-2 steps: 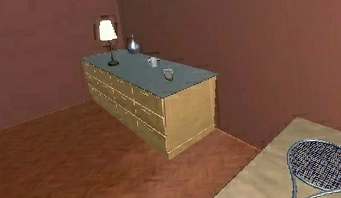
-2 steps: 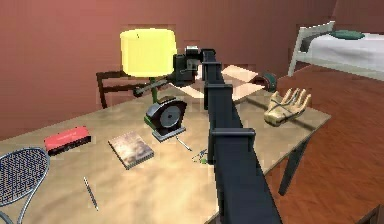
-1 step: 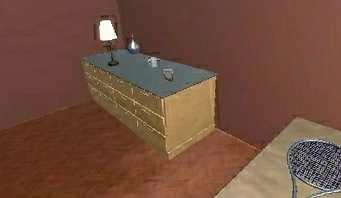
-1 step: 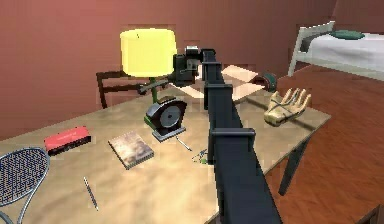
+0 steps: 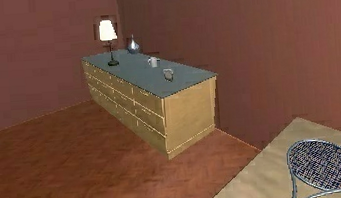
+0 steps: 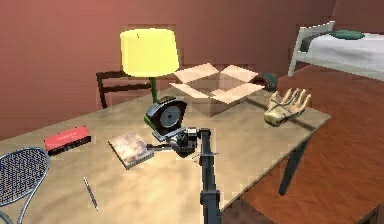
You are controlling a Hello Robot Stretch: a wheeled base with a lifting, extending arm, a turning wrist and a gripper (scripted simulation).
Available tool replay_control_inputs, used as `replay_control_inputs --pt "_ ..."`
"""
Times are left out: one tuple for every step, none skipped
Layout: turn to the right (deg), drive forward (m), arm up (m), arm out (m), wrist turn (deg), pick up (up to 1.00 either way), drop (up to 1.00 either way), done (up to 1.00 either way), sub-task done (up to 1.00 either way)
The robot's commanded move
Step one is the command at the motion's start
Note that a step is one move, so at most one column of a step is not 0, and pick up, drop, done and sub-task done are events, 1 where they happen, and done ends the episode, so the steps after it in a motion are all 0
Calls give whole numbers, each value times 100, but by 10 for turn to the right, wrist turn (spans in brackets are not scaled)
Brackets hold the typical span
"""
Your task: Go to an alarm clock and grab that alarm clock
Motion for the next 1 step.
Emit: replay_control_inputs --pt "0 0 0 0 0 100 0 0 0"
